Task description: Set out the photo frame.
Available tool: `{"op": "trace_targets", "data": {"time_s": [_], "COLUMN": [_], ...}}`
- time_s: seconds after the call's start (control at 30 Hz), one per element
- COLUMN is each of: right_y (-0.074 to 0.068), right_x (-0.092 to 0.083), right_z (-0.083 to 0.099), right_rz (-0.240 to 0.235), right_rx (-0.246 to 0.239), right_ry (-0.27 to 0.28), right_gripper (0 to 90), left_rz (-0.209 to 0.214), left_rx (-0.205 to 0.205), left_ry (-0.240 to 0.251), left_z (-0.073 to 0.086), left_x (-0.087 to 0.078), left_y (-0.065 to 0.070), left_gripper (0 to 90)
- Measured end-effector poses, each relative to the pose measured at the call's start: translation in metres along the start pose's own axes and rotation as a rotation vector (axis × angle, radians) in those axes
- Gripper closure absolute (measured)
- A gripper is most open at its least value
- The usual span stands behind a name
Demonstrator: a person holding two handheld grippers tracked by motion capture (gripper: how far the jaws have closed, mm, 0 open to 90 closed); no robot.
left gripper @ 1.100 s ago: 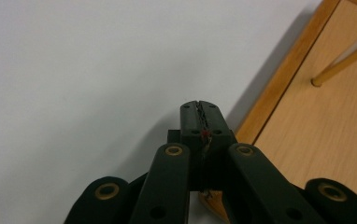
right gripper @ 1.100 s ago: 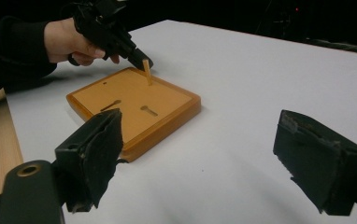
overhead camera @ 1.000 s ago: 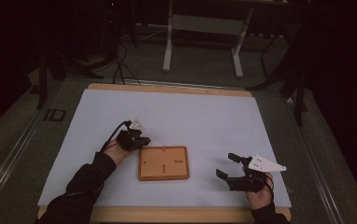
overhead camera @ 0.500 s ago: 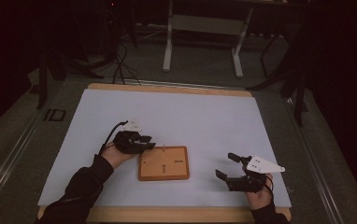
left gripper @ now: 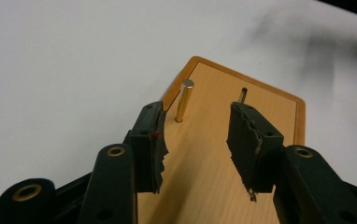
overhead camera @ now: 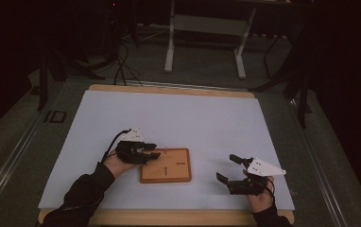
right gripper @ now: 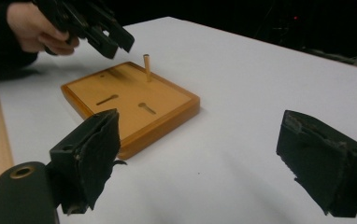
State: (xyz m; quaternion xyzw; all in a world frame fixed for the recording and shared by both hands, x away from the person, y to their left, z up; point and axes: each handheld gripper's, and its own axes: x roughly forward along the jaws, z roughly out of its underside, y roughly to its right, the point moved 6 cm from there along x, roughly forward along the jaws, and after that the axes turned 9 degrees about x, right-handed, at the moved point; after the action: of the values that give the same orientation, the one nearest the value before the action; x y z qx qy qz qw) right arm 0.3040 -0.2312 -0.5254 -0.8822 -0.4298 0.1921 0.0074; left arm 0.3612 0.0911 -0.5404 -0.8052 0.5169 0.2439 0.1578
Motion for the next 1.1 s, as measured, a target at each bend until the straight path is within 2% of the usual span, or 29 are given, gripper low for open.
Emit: {"op": "trace_targets", "data": {"time_s": [0.17, 0.23, 0.37, 0.47, 0.67, 0.8, 1.1], "right_y": [0.002, 0.000, -0.004, -0.005, -0.005, -0.007, -0.008], "right_x": [0.002, 0.004, 0.006, 0.007, 0.008, 0.009, 0.009], "right_z": [0.001, 0.001, 0.002, 0.003, 0.005, 0.006, 0.006], "right_rz": [0.039, 0.023, 0.021, 0.021, 0.018, -0.002, -0.020], "right_rx": [0.007, 0.004, -0.024, -0.027, -0.031, -0.029, -0.026], "right_ry": [-0.007, -0.018, -0.024, -0.030, -0.046, -0.049, -0.054], "right_gripper": [13.4, 13.4, 13.2, 13.3, 13.4, 13.4, 13.3], "left_rz": [-0.008, -0.004, 0.001, 0.005, -0.004, -0.029, -0.031], "left_rx": [0.011, 0.011, 0.016, 0.022, 0.017, 0.019, 0.027], "left_ry": [0.000, 0.006, 0.006, 0.005, 0.000, -0.008, -0.023], "left_z": [-0.001, -0.001, -0.002, -0.003, -0.003, -0.004, -0.002], "left_x": [0.005, 0.008, 0.012, 0.016, 0.024, 0.029, 0.039], "left_y": [0.002, 0.002, 0.002, 0.002, 0.000, -0.002, -0.006], "left_gripper": [53.9, 53.8, 53.9, 54.4, 60.2, 63.8, 75.3]}}
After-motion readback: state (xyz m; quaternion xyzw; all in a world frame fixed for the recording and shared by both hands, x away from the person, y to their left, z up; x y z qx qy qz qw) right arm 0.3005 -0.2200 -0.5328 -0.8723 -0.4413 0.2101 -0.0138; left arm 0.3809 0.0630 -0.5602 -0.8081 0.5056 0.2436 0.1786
